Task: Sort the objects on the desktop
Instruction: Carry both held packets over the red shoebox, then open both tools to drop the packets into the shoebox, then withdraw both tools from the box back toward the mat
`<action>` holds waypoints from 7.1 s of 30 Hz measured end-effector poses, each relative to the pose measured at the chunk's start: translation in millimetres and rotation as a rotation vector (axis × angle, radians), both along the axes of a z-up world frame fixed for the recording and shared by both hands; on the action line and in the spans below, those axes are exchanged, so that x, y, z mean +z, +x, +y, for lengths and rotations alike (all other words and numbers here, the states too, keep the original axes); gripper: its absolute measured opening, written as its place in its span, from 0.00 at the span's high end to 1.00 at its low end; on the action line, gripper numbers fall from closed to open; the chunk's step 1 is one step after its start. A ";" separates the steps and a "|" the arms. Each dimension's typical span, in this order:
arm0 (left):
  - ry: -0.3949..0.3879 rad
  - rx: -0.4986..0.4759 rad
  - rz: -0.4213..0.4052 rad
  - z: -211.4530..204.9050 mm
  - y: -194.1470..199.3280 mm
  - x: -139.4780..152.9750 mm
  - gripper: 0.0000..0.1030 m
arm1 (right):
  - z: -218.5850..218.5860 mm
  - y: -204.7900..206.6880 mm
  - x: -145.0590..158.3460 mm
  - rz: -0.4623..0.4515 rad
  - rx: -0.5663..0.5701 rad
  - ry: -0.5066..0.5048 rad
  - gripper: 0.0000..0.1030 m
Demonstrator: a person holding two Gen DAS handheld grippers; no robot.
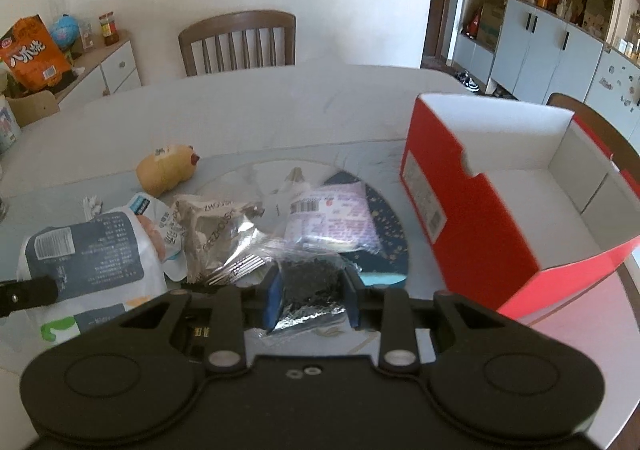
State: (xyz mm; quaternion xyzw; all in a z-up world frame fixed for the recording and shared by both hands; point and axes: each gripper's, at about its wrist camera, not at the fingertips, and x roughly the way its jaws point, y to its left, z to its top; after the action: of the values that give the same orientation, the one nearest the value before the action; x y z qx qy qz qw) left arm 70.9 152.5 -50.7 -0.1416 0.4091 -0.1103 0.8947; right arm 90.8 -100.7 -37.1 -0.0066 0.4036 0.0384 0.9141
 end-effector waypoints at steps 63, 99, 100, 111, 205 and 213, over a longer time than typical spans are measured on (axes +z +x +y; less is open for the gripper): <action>0.112 -0.250 -0.095 -337.6 94.5 59.8 0.90 | -260.7 54.3 35.7 -0.061 0.042 -0.025 0.70; 0.308 -0.395 0.183 -402.5 181.5 -9.7 0.89 | -273.1 107.3 -32.3 0.135 0.233 -0.147 0.70; 0.311 -0.398 0.183 -403.0 181.1 -9.1 0.89 | -274.3 107.6 -32.7 0.135 0.234 -0.147 0.70; 0.347 -0.390 0.162 -404.3 172.5 -2.0 0.84 | -284.2 102.6 -29.7 0.142 0.246 -0.113 0.55; 0.251 -0.248 -0.218 -84.5 5.1 1.5 0.01 | -29.0 -9.1 4.7 -0.045 0.159 0.037 0.13; 0.270 -0.297 -0.191 -101.2 3.5 -17.9 0.01 | -28.0 1.6 -11.8 -0.025 0.147 0.015 0.13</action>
State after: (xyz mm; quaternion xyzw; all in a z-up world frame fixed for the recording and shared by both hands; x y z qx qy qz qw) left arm 74.4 51.2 -68.6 0.0525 0.3500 -0.1978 0.9141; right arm 92.4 -128.7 -48.9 -0.0300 0.3904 0.1081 0.9138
